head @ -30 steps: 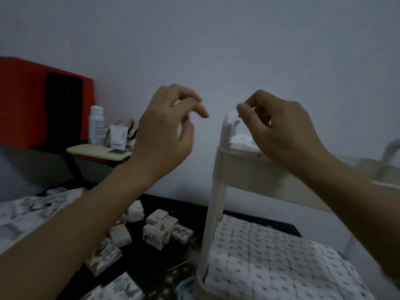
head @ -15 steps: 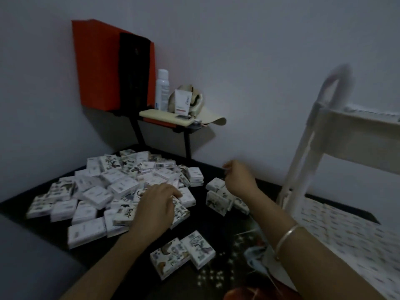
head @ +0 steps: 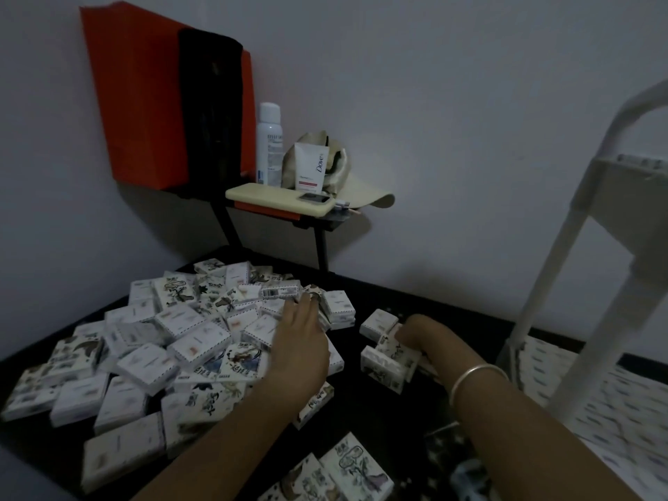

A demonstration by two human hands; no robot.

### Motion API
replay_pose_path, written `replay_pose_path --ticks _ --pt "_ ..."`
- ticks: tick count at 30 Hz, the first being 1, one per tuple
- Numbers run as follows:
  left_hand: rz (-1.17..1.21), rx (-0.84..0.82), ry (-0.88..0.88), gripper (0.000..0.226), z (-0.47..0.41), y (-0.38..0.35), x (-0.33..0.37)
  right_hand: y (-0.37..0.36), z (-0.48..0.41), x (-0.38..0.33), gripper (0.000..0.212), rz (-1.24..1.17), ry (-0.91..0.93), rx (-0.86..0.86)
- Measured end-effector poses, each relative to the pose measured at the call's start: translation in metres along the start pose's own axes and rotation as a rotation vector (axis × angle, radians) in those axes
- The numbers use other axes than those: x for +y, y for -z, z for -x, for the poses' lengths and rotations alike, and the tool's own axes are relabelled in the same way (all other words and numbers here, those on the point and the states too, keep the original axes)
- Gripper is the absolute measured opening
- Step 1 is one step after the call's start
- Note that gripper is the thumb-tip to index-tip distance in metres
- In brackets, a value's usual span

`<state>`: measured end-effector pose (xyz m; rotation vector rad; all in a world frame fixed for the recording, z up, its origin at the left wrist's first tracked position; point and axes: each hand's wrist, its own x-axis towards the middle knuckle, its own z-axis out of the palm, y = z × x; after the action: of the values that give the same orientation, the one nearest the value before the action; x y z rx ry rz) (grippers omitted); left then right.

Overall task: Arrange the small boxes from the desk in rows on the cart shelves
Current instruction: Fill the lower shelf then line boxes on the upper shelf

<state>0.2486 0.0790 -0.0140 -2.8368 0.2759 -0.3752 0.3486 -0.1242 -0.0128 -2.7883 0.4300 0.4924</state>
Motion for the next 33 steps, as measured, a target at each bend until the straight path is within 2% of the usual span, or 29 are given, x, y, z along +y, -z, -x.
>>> replay_pose_path --ticks 4,9,12,15,17,19,22,26,33 --pt "0.039 -0.1 -0.05 0.054 -0.004 0.005 -0.004 -0.005 0.001 0.004 0.064 -0.033 0.004 0.067" --pt "0.073 0.015 -0.096 0.076 0.0 0.016 0.0 -0.003 0.049 0.009 0.053 -0.24 0.039 0.296" --pt "0.12 0.07 -0.117 0.071 0.003 0.019 0.003 -0.003 0.065 0.012 0.043 -0.447 0.113 0.405" --pt "0.288 0.132 -0.117 0.054 0.009 0.022 0.006 -0.001 0.085 0.012 0.044 -0.622 0.181 0.47" --pt "0.51 0.188 -0.088 0.046 0.011 0.023 0.007 0.001 0.101 0.009 0.05 -0.672 0.267 0.497" --pt "0.762 0.212 -0.044 0.04 0.014 0.029 0.003 0.007 0.119 0.009 0.041 -0.742 0.382 0.485" --pt "0.938 0.205 -0.054 0.025 0.02 0.045 -0.006 0.024 0.16 0.014 0.021 -0.8 0.545 0.456" --pt "1.16 0.154 -0.074 0.021 0.041 0.079 -0.012 0.052 0.216 0.031 0.021 -0.739 0.699 0.515" --pt "1.403 0.097 -0.15 0.02 0.076 0.149 -0.006 0.09 0.294 0.067 0.021 -0.626 0.794 0.642"
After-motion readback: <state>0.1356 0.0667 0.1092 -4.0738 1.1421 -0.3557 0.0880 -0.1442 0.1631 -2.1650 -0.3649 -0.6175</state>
